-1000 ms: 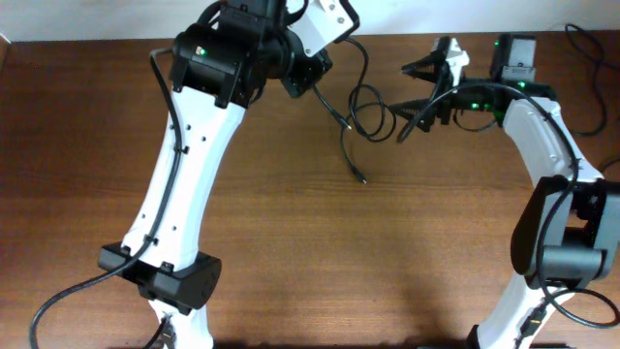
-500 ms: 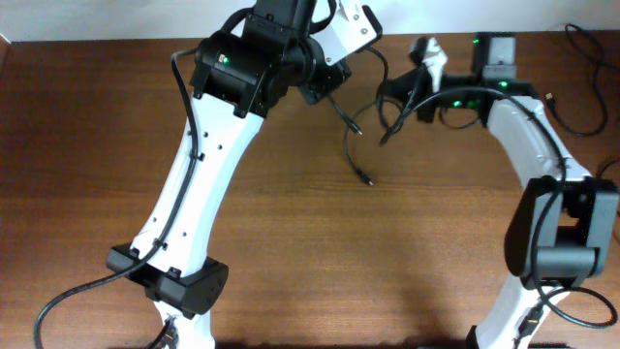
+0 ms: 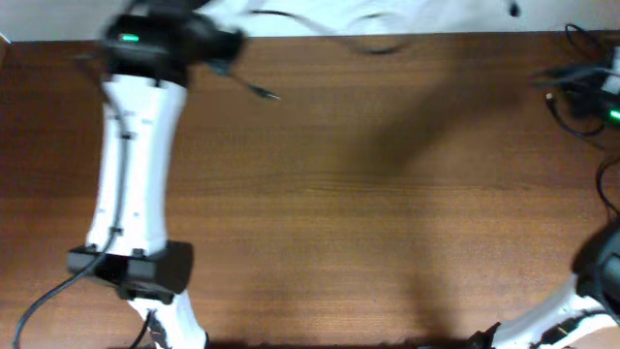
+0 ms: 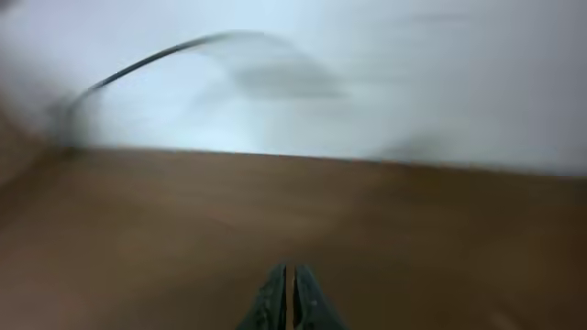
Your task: Untangle cables
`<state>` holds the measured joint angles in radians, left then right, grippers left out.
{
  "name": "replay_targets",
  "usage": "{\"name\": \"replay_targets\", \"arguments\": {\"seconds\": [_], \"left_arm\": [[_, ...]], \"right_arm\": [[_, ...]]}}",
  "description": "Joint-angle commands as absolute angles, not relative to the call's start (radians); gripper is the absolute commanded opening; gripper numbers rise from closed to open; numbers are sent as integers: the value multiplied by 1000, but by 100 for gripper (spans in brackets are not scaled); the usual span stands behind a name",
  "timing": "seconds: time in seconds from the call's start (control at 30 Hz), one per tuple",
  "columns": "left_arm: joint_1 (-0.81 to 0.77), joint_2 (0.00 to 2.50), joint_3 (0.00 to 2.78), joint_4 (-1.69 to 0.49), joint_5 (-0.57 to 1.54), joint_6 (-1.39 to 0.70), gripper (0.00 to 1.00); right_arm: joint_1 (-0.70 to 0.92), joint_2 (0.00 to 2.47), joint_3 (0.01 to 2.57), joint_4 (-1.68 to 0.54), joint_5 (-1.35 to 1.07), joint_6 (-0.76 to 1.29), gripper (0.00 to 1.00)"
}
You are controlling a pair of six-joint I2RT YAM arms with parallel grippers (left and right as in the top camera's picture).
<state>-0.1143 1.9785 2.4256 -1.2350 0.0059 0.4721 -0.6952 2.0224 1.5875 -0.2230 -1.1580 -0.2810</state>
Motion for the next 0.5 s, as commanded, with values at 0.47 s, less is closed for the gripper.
{"name": "replay_targets", "arguments": {"seconds": [0.47], "left_arm": [[-177,1934,2443,-1238,126,412,0]], "right_arm": [[-531,2022,1596,-400,-1171,-285,4]]}}
